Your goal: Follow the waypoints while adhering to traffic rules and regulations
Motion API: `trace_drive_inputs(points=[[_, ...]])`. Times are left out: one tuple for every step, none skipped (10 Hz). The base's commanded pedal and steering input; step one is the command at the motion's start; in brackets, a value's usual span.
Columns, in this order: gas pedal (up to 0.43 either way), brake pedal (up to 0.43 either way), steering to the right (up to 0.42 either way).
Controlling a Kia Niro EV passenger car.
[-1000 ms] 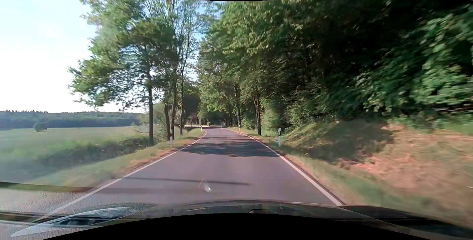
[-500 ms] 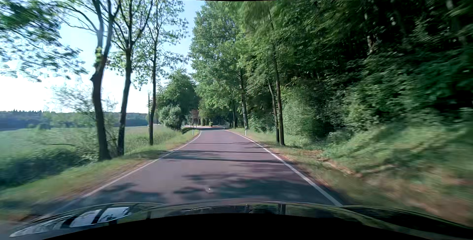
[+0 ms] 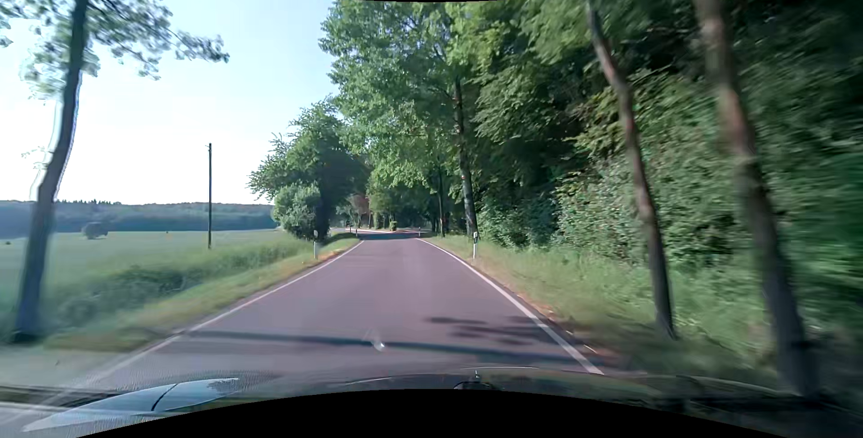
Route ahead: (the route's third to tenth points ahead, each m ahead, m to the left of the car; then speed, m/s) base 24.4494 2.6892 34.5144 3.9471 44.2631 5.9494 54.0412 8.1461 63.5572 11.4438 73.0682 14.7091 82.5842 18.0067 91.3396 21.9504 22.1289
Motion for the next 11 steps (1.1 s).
trace_drive_inputs(points=[[0.228,0.0,-0.027],[0.228,0.0,-0.025],[0.228,0.0,-0.024],[0.228,0.0,-0.024],[0.228,0.0,-0.024],[0.228,0.0,-0.024],[0.228,0.0,-0.025],[0.228,0.0,-0.027],[0.228,0.0,-0.029],[0.228,0.0,-0.029],[0.228,0.0,-0.029]])
